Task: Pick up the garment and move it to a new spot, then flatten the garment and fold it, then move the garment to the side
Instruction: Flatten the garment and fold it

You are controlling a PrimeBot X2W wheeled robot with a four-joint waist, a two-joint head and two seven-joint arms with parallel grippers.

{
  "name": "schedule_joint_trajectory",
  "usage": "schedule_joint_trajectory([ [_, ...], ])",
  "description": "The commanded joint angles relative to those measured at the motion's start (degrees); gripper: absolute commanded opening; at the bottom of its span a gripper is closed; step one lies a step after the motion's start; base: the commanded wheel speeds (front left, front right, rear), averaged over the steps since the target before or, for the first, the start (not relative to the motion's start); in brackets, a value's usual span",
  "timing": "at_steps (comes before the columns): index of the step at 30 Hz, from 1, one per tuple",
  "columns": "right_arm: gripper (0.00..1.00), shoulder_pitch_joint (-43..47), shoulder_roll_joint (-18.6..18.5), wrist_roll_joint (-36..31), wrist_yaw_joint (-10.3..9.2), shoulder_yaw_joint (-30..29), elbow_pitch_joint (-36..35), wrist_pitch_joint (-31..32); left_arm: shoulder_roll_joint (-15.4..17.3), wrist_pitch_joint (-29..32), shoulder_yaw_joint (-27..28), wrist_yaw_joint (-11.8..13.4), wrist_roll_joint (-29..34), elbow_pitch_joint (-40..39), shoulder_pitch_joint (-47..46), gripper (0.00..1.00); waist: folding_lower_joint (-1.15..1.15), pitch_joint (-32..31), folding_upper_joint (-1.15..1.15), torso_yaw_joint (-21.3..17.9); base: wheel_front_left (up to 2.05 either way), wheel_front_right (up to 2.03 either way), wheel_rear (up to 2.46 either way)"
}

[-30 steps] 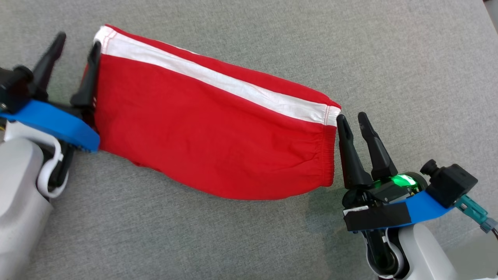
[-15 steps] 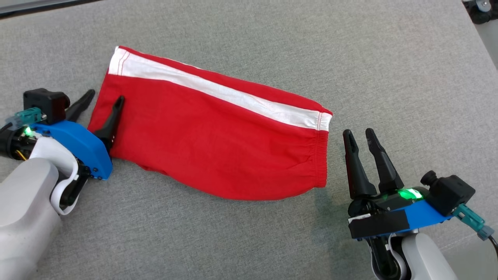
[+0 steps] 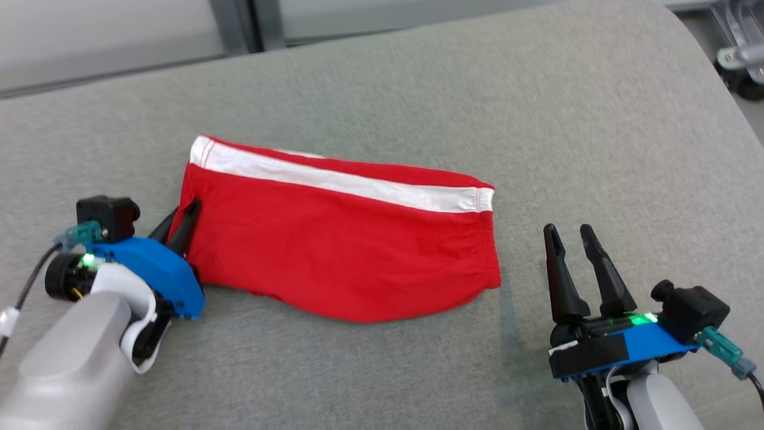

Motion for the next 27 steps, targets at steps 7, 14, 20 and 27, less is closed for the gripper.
schedule_joint_trajectory([
  [7, 1.0, 0.6, -0.23, -4.51, 0.0, -2.21, 4.65, -0.2, -3.91, -4.95, 2.18, 0.3, -3.36, 5.66, 6.91, 0.0, 0.0, -5.19, 0.01, 4.92, 0.0, 0.0, 0.0],
  [14, 1.0, -0.61, -0.22, -7.1, 0.0, -1.97, 7.65, -0.2, -7.6, -6.58, 4.97, 0.16, -4.7, 8.83, 11.02, 0.0, 0.0, -6.82, 0.01, 9.93, 0.0, 0.0, 0.0],
  [20, 1.0, -4.33, -0.22, -8.35, 0.0, 0.92, 10.62, -0.2, -8.36, -6.64, 12.88, 0.62, 2.94, 3.88, 13.2, 1.0, 0.0, -5.88, 0.01, 14.13, 0.0, 0.0, 0.0],
  [27, 1.0, -10.59, -0.25, -10.0, 0.0, 3.12, 20.13, -0.2, -9.8, -6.62, 20.89, 0.19, 11.94, -1.8, 17.36, 1.0, 0.0, -4.34, 0.01, 17.8, 0.0, 0.0, 0.0],
])
